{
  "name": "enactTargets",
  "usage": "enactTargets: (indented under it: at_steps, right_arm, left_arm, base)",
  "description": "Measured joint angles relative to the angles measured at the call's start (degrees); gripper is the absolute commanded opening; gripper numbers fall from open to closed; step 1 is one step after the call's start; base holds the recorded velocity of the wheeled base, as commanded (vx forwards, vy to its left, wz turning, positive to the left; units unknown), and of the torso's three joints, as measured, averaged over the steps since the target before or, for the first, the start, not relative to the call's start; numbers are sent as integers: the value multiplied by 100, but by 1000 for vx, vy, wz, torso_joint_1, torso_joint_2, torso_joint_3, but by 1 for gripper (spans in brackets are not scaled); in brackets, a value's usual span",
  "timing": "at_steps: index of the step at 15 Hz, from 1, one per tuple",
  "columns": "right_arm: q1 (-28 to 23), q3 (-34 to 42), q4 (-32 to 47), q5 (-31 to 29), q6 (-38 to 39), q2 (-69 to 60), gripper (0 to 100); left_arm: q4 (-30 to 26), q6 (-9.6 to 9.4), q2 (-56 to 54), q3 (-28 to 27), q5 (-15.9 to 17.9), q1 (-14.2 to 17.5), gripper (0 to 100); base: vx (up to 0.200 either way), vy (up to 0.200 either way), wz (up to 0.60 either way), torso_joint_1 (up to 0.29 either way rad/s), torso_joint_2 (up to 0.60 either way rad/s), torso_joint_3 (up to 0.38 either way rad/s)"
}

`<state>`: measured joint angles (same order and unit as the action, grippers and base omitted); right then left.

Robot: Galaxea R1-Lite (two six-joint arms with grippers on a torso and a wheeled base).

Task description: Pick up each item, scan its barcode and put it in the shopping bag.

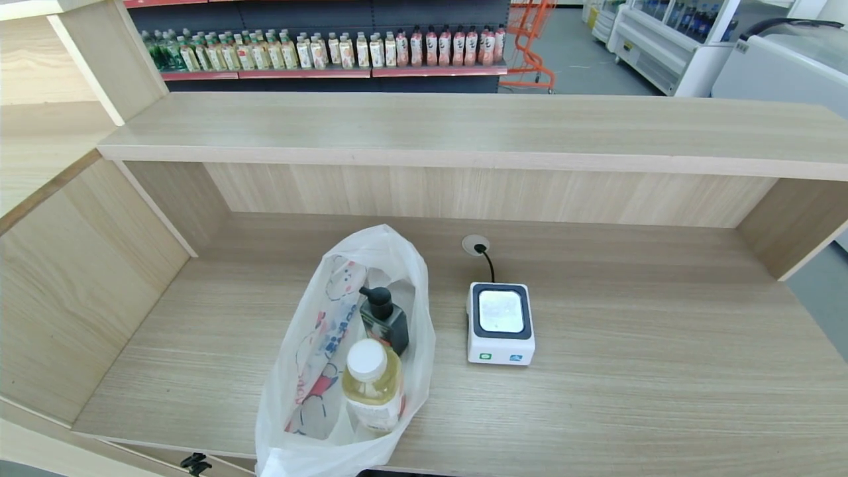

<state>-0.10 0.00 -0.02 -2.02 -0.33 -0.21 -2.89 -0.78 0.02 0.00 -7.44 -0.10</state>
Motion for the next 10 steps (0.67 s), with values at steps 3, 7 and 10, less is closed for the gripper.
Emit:
enactTargets:
  at_steps: [3,7,10]
  right_arm:
    - [-15,0,-7,2,0,2,0]
    - [-9,-2,-7,2,0,5,0]
    - [-1,-2,-5,2,0,5,0]
  left_arm:
    - [-1,0,0,0,0,-6,100]
    - [-1,0,0,0,0,0,100]
    - [-1,0,0,0,0,-1,100]
  base:
    - [67,0,0,-2,1,1]
    - [0,0,0,0,0,0]
    - [0,0,0,0,0,0]
